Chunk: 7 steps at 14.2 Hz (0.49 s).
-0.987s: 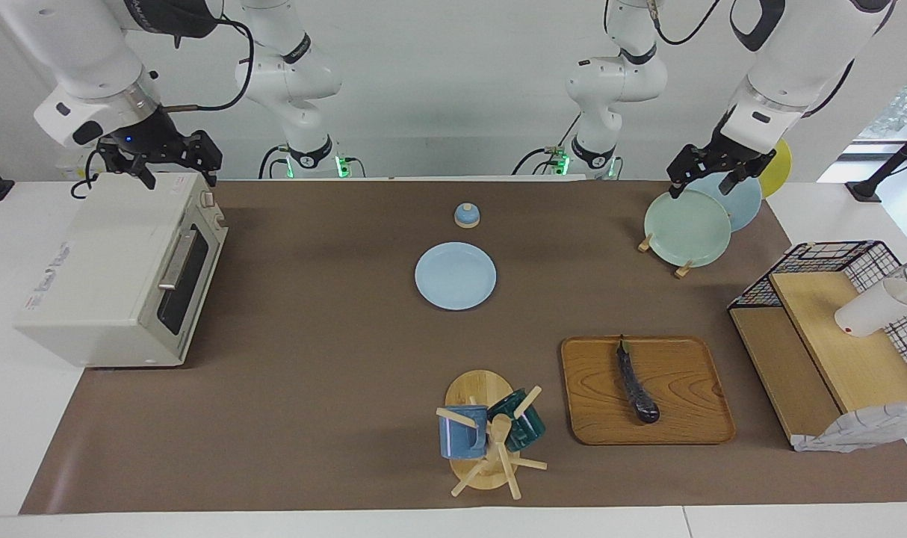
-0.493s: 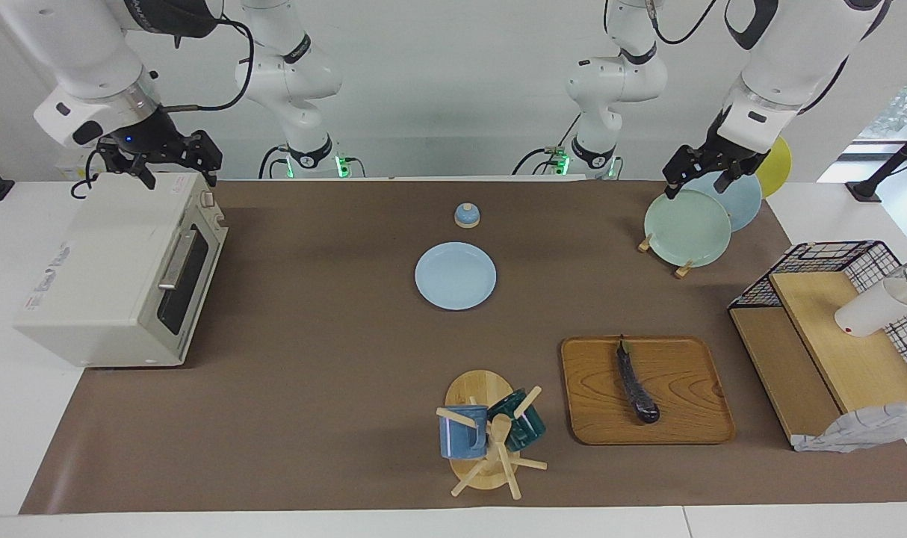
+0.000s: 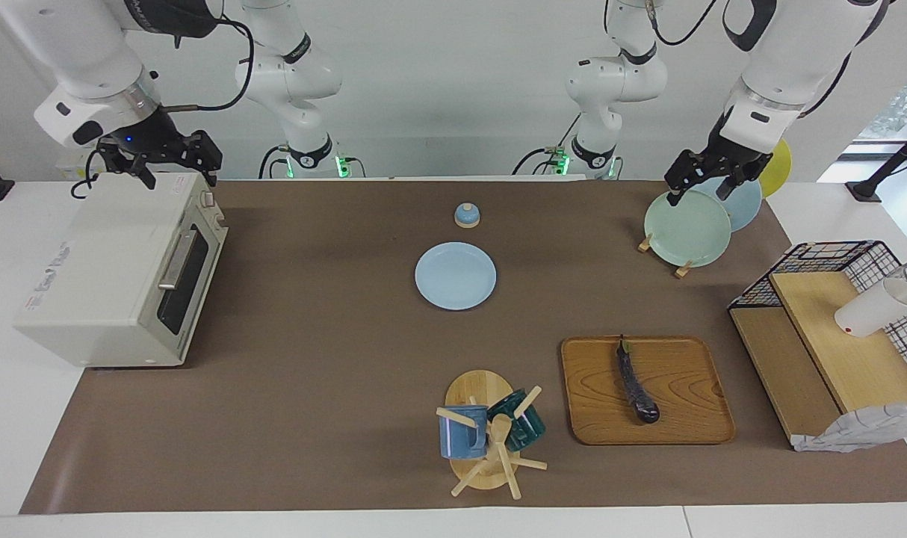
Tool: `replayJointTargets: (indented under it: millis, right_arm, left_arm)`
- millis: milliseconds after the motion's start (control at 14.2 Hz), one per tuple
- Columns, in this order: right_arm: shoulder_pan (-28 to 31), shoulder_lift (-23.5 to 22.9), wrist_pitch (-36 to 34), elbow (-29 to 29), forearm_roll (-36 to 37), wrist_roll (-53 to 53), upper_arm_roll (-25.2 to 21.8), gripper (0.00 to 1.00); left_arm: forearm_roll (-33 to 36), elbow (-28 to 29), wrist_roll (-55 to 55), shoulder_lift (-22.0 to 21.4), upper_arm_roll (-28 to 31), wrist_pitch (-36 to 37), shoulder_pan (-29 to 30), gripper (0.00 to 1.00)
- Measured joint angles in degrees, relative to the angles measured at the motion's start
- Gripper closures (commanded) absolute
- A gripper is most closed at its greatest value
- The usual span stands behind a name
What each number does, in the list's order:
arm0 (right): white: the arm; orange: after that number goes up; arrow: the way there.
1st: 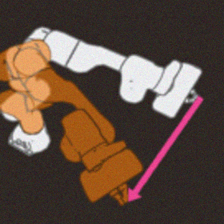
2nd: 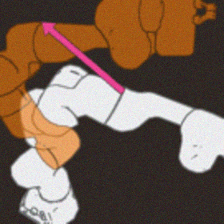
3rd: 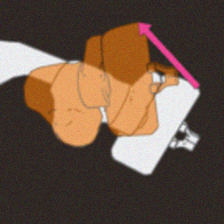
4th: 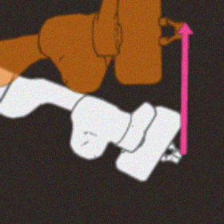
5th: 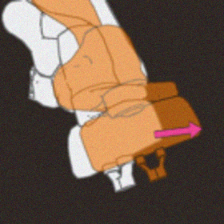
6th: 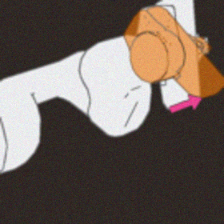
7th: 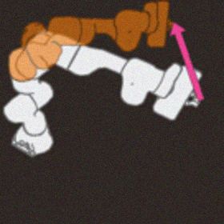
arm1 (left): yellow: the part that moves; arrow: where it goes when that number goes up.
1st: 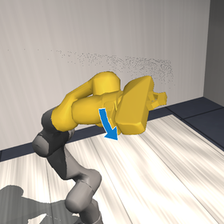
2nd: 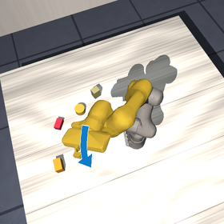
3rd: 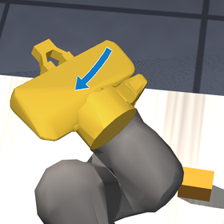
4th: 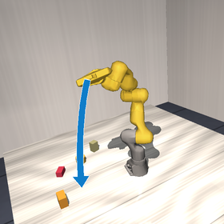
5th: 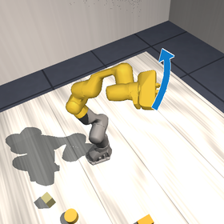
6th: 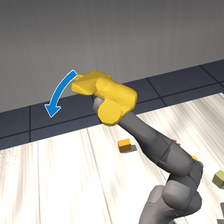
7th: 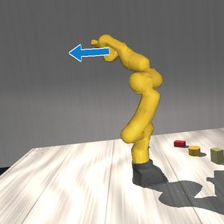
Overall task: Put eggplant into oven
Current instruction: 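Reach the left gripper down to the purple eggplant on the wooden tray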
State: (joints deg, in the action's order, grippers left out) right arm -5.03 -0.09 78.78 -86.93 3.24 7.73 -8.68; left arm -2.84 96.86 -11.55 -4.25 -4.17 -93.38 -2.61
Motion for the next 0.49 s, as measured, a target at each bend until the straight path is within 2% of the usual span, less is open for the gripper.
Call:
replayJointTargets:
  millis: [211,493]
  right_arm:
    - [0.0,0.0,0.0,0.0,0.0,0.0,0.0,0.0]
    - [0.0,0.0,0.0,0.0,0.0,0.0,0.0,0.0]
  left_arm:
    - [-0.1,0.6,0.0,4.8,-0.4,-6.0,-0.6,0.0]
    - [-0.3,0.1,-0.4,13.8,-0.5,-14.6,-3.0,0.0]
